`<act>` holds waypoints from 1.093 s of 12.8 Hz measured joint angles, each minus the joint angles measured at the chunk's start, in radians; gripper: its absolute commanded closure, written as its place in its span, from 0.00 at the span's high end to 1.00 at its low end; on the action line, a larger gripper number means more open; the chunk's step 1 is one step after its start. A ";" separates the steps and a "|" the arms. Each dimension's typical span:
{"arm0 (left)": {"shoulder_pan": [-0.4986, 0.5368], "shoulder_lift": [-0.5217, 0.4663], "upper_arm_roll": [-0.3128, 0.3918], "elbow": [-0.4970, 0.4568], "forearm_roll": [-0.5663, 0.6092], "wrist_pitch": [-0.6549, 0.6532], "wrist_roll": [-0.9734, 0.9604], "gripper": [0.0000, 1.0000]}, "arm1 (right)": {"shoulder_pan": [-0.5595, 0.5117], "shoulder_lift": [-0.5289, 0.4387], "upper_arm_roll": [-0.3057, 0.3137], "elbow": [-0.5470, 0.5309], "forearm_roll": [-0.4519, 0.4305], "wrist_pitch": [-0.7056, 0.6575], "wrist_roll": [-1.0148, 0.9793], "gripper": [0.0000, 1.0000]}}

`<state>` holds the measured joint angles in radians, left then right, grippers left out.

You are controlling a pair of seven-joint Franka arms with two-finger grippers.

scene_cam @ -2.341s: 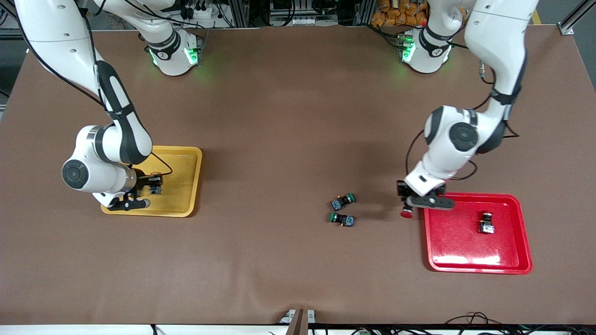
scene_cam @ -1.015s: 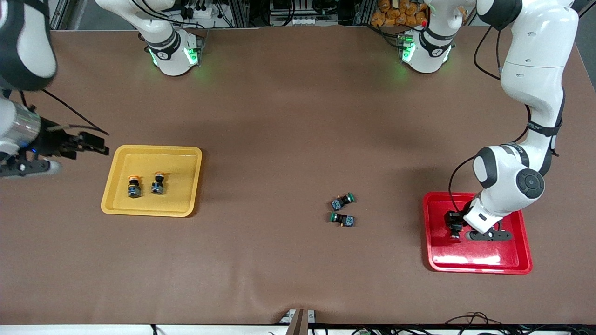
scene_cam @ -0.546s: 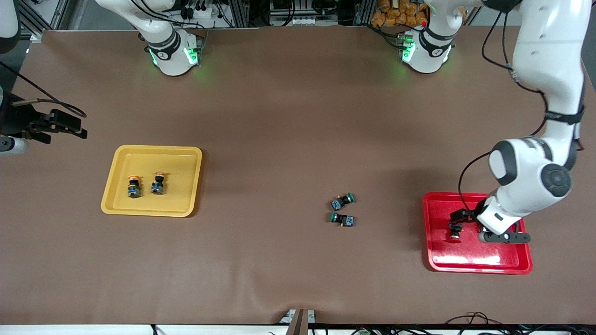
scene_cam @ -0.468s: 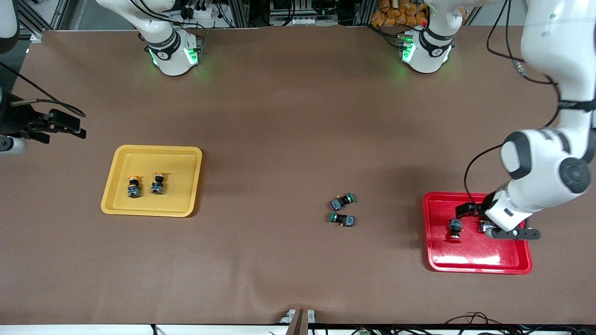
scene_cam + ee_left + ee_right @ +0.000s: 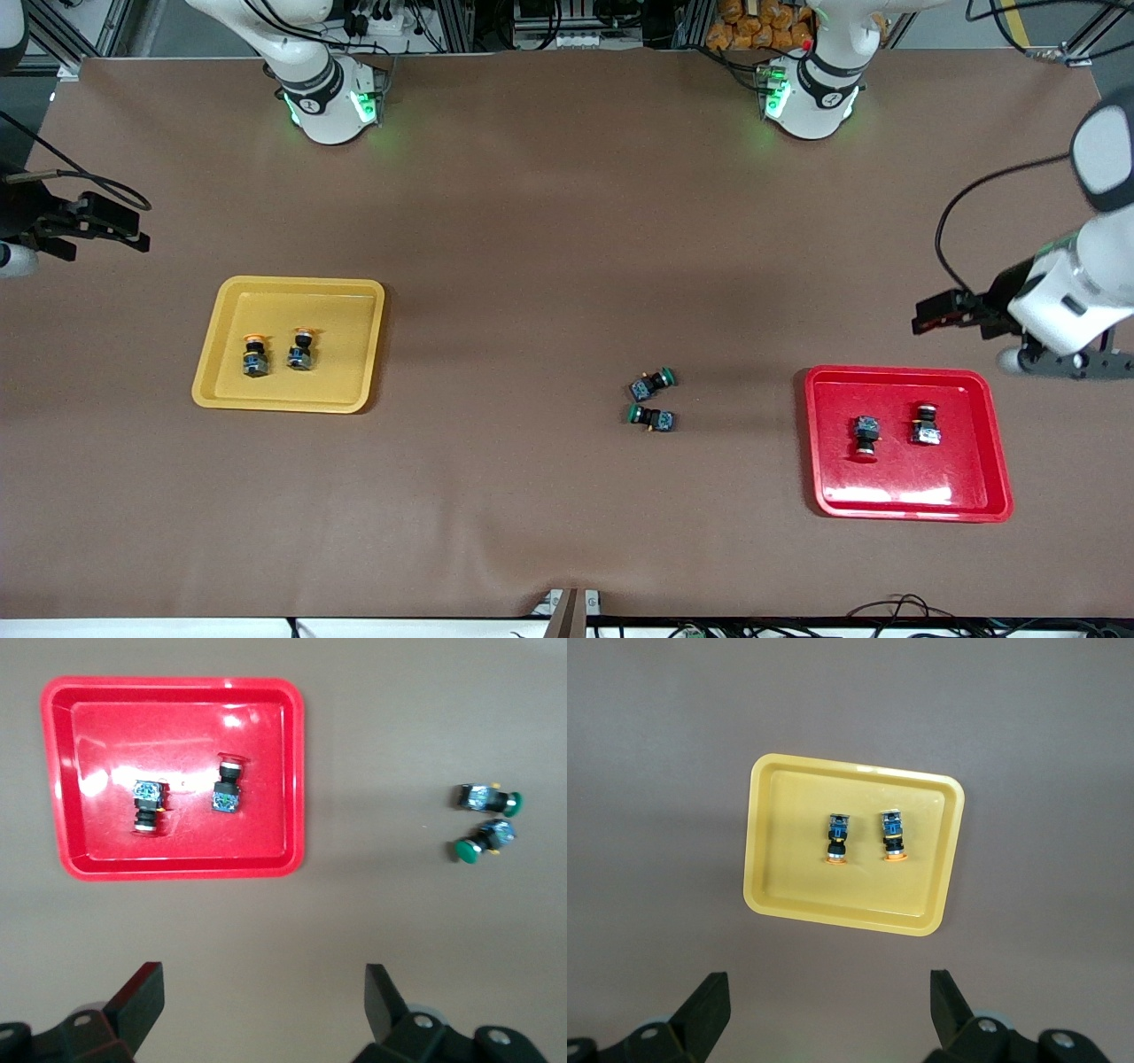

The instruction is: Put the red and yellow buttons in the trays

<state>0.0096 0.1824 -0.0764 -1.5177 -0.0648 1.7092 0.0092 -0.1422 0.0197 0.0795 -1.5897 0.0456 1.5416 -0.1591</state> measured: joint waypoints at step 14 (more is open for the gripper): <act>0.005 -0.172 0.002 0.017 0.014 -0.148 -0.005 1.00 | 0.079 -0.003 -0.051 0.036 0.039 -0.041 0.069 1.00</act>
<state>0.0148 0.0102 -0.0743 -1.5009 -0.0511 1.5609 0.0038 -0.0628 0.0170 0.0286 -1.5538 0.0847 1.5006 -0.0904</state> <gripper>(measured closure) 0.000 0.000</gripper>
